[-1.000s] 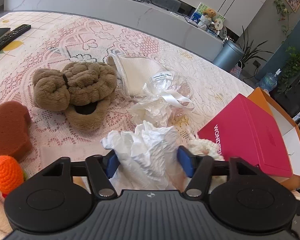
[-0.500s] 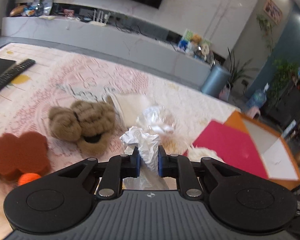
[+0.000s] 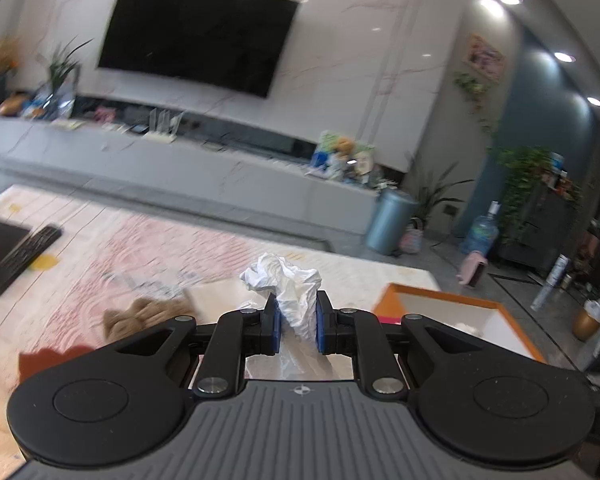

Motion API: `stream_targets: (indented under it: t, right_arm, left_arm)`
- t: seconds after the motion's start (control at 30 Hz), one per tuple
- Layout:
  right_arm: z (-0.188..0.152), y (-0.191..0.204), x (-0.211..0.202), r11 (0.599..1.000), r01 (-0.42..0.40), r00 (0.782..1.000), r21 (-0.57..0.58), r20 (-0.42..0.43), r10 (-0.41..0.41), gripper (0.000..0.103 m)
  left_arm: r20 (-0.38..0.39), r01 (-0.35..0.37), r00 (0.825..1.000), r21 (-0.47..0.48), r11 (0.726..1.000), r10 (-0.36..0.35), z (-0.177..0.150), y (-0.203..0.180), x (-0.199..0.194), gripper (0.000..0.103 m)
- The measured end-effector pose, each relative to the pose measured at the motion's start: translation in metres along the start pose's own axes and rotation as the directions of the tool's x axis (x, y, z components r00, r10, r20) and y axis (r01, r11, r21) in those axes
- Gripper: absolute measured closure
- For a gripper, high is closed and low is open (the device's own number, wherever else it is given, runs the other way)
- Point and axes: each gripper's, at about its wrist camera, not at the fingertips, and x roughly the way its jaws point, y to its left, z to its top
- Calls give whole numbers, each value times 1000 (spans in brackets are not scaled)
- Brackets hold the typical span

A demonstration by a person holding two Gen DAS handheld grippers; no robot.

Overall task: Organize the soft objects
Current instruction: 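Carry both items into the orange box and open both grippers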

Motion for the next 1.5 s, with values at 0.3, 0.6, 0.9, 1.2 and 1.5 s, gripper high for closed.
stream_targets:
  t: [0.3, 0.6, 0.9, 1.2, 1.5]
  right_arm:
    - [17, -49, -54, 991, 129, 987, 40, 95, -133, 80]
    - [36, -100, -60, 972, 214, 968, 91, 112, -224, 80]
    - [40, -153, -25, 950, 268, 960, 164, 36, -277, 80]
    - [28, -190, 19, 936, 275, 961, 218, -71, -266, 80]
    - [24, -215, 54, 927, 240, 968, 288, -144, -206, 85]
  left_arm:
    - [12, 153, 987, 184, 971, -158, 6, -81, 17, 85]
    - [-51, 287, 957, 288, 913, -284, 7, -150, 69, 85]
    - [-161, 330, 943, 362, 872, -290, -11, -177, 125, 85]
    - [-256, 300, 947, 497, 814, -192, -48, -189, 169, 86]
    - [-371, 303, 923, 543, 783, -100, -66, -179, 193, 86]
